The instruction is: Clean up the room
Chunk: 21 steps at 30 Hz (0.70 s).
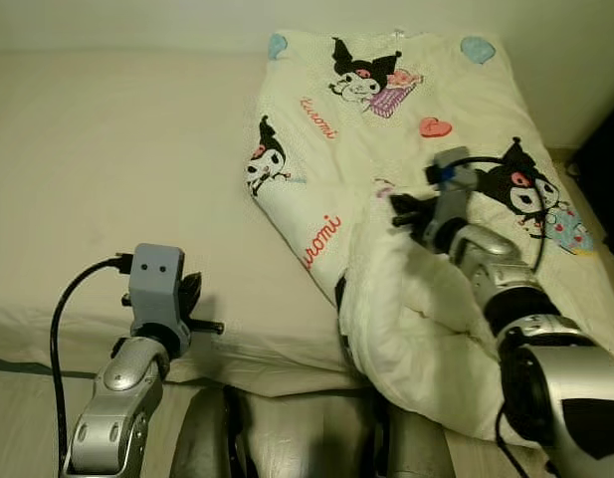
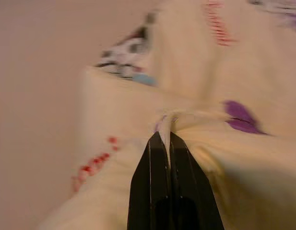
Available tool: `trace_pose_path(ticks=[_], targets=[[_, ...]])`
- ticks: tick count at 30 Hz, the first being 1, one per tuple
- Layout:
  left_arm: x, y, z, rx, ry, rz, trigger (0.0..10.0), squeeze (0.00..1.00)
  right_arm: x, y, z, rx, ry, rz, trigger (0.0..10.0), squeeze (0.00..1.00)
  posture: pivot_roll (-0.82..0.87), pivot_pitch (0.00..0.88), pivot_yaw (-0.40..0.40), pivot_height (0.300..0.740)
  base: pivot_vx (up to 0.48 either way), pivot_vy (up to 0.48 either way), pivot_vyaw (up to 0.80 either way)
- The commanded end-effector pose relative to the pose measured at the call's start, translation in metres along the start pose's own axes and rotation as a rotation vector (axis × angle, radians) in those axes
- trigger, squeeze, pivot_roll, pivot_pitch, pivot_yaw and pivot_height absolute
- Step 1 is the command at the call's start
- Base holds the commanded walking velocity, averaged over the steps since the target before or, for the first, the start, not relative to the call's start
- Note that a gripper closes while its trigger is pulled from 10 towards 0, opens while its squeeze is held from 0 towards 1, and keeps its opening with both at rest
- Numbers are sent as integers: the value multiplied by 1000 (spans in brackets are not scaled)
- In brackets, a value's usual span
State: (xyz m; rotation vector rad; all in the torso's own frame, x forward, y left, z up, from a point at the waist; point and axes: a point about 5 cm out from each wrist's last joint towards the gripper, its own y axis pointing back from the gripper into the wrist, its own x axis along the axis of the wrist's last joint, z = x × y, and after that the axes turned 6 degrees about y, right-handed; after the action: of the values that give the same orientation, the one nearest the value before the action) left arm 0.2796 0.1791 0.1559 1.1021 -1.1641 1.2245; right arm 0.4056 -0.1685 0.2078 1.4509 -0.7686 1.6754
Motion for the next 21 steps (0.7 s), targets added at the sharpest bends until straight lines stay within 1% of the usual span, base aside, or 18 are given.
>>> trace_pose_path(ticks=[1,2,3,4,5,6,8,9,11,13,14,15,16,17,18,19,20,21], targets=[[-8,2,-7,25,-17,-31,10000,0,1,-5,-10,66,4,-5,0,0,37,304,49,579,0,0,0],[-8,2,-7,25,-17,-31,10000,0,1,-5,-10,66,4,-5,0,0,37,304,49,579,0,0,0],[-7,1,-8,34,-17,-26,10000,0,-1,-12,-28,176,18,-18,0,0,32,299,39,579,0,0,0],[-7,1,-8,34,-17,-26,10000,0,-1,-12,-28,176,18,-18,0,0,32,299,39,579,0,0,0],[-6,0,-10,51,-18,-19,10000,0,-5,-17,-50,311,35,-26,0,0,31,297,34,579,0,0,0],[-5,0,-13,72,-22,-12,10000,0,-7,-21,-71,414,39,-23,0,0,28,295,34,579,0,0,0],[-5,0,-13,72,-22,-12,10000,0,-7,-21,-71,414,39,-23,0,0,28,295,34,579,0,0,0],[-5,0,-16,86,-24,-6,10000,0,-9,-23,-85,473,33,-15,0,0,26,293,34,579,0,0,0],[-3,-2,-19,101,-30,0,10000,0,-8,-27,-106,532,-6,9,0,0,26,291,35,579,0,0,0],[-3,-3,-19,105,-32,3,10000,0,-7,-28,-120,574,-36,24,0,0,26,287,33,579,0,0,0],[-3,-3,-19,105,-32,3,10000,0,-7,-28,-120,574,-36,24,0,0,26,287,33,579,0,0,0],[-2,-3,-20,108,-34,5,10000,0,-7,-27,-131,613,-49,30,0,0,26,287,33,579,0,0,0],[-2,-3,-21,110,-35,7,10000,0,-6,-26,-138,640,-57,34,0,0,26,287,33,579,0,0,0],[-2,-3,-21,110,-35,7,10000,0,-6,-26,-138,640,-57,34,0,0,26,287,33,579,0,0,0],[-2,-3,-22,115,-36,9,10000,0,-7,-24,-148,671,-67,38,0,0,26,287,33,579,0,0,0],[-2,-3,-22,115,-36,9,10000,0,-7,-24,-148,671,-67,38,0,0,26,287,33,579,0,0,0],[-2,-3,-23,118,-37,10,10000,0,-8,-23,-155,691,-73,41,0,0,22,281,33,579,0,0,0],[-2,-3,-23,118,-37,10,10000,0,-8,-23,-155,691,-73,41,0,0,22,281,33,579,0,0,0]])
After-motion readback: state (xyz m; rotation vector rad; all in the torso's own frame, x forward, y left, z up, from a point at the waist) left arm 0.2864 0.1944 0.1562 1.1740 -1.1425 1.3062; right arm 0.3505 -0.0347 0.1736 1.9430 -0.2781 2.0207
